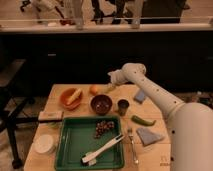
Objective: Place apple in paper cup
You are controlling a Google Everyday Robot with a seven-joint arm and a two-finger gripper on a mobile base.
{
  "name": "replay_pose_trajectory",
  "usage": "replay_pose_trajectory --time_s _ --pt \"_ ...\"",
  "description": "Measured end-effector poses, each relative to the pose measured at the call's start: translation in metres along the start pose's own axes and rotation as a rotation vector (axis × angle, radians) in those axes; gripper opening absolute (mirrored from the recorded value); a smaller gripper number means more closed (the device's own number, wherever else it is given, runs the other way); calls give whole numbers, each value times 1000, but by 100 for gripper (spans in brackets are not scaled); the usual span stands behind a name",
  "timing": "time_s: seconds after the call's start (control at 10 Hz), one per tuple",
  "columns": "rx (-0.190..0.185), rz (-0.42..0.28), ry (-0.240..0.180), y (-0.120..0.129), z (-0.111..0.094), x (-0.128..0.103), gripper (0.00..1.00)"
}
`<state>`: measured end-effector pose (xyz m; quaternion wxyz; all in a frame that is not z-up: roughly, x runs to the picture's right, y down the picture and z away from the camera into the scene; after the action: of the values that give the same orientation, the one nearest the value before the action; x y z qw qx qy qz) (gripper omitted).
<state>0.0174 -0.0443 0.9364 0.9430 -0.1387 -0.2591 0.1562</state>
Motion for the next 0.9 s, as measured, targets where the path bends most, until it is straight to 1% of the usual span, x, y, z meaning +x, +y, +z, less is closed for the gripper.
replay_pose_trajectory --time_s 0.1,0.3,0.4,0.7,0.8,0.9 --pt "-16 -9 -5 -2 7 -6 80" --pt "-47 -10 -11 -10 28 -6 80" --pt "-73 -11 -19 -11 42 -10 80" --pt "-116 1 -22 -11 63 -5 80" --pt "-141 7 -24 -9 73 -5 80" --pt "-157 13 -23 -6 80 -2 80"
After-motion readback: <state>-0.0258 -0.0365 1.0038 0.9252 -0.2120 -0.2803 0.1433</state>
